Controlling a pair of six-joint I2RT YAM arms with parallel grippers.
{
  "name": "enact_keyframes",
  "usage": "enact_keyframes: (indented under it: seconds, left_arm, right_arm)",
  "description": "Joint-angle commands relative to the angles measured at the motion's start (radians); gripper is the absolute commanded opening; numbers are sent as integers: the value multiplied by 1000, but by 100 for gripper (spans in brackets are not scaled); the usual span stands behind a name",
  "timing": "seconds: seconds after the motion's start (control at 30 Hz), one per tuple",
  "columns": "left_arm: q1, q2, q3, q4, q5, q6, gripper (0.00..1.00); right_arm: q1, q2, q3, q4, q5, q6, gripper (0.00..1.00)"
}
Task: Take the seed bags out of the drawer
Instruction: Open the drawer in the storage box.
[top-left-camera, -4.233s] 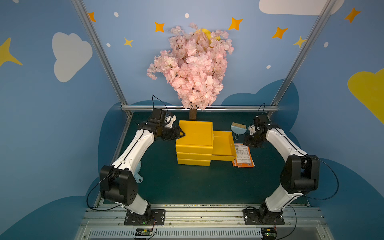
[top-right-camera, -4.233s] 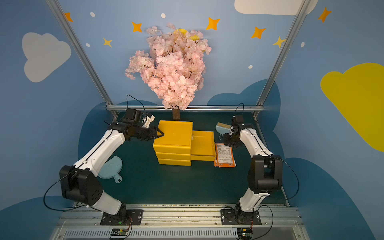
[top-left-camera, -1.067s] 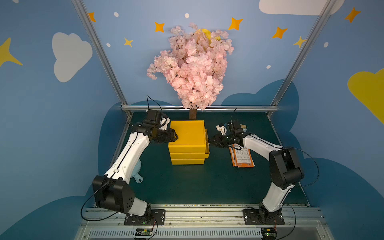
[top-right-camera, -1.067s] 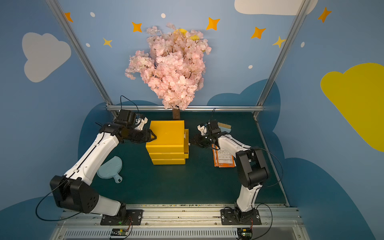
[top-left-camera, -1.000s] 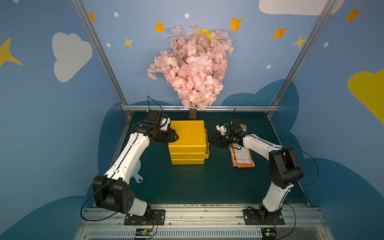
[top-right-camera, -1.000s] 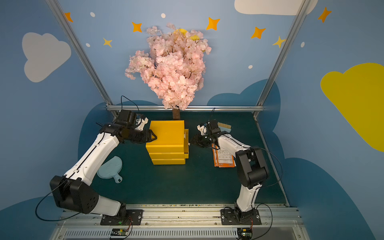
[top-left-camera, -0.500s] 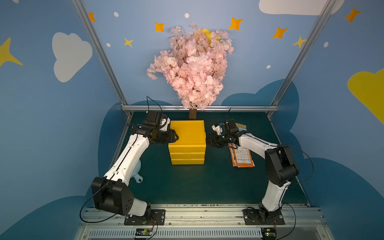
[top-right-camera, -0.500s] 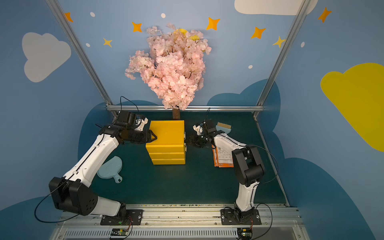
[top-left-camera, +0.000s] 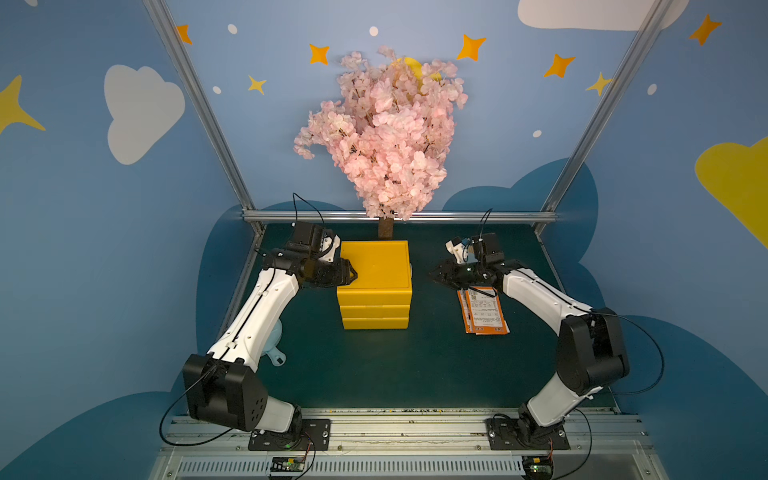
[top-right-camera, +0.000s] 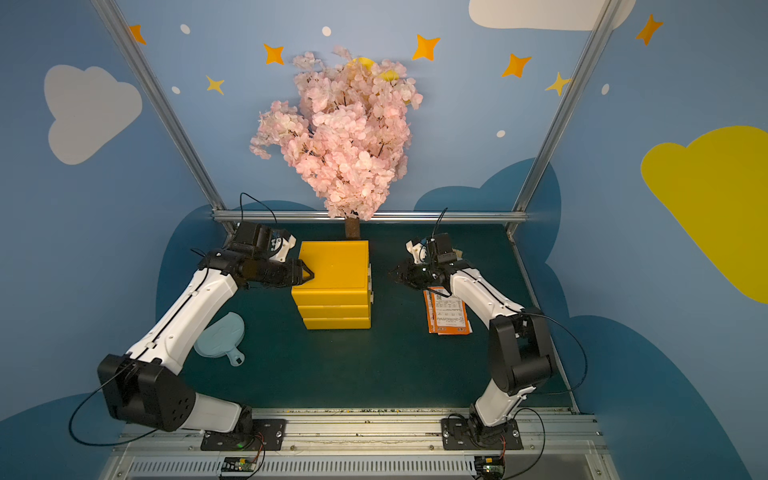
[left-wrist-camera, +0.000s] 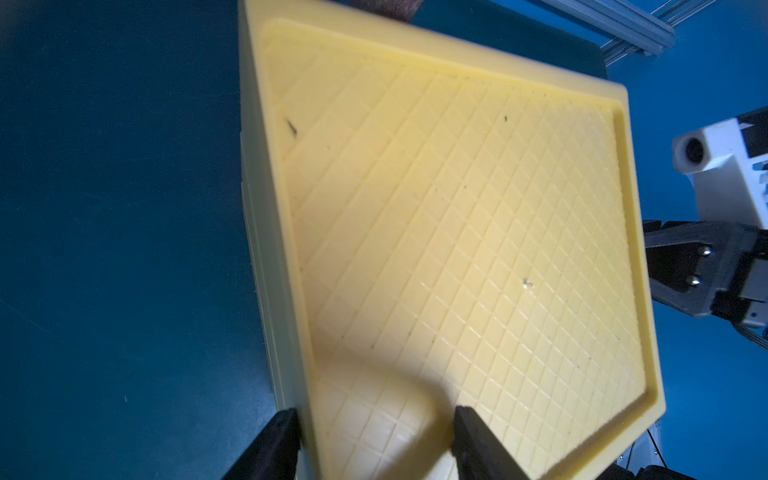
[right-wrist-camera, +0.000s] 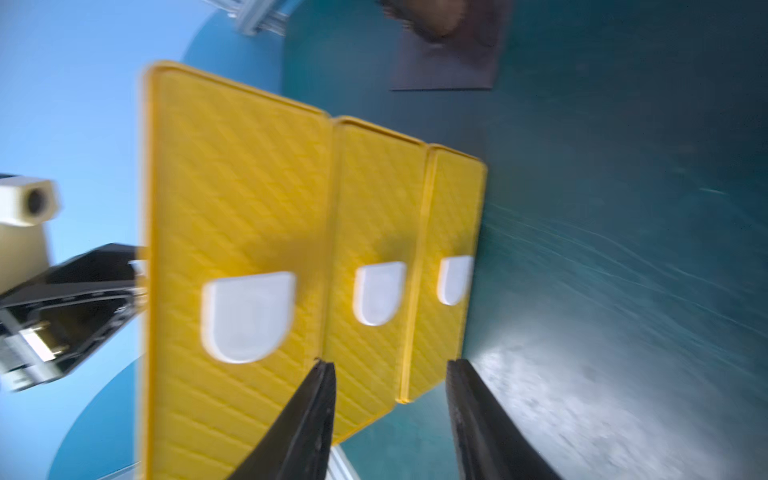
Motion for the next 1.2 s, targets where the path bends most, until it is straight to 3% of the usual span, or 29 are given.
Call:
enact_keyframes:
  seconds: [0.0,0.4,0.73,1.17]
  left_arm:
    - [-7,29,-45,-61,-20,14,60]
    - [-7,27,-52,-61,-20,13,60]
    - [-7,33,-49,-57,-14,14,60]
    - [-7,35,-51,-53,-12,13,60]
  right_arm:
    - [11,51,-17,-76,61,-51,46]
    - [142,251,83,-12,51,-2,43]
    - [157,301,142,-29,76,5,43]
    - [163,357,203,-87,131,-7,29]
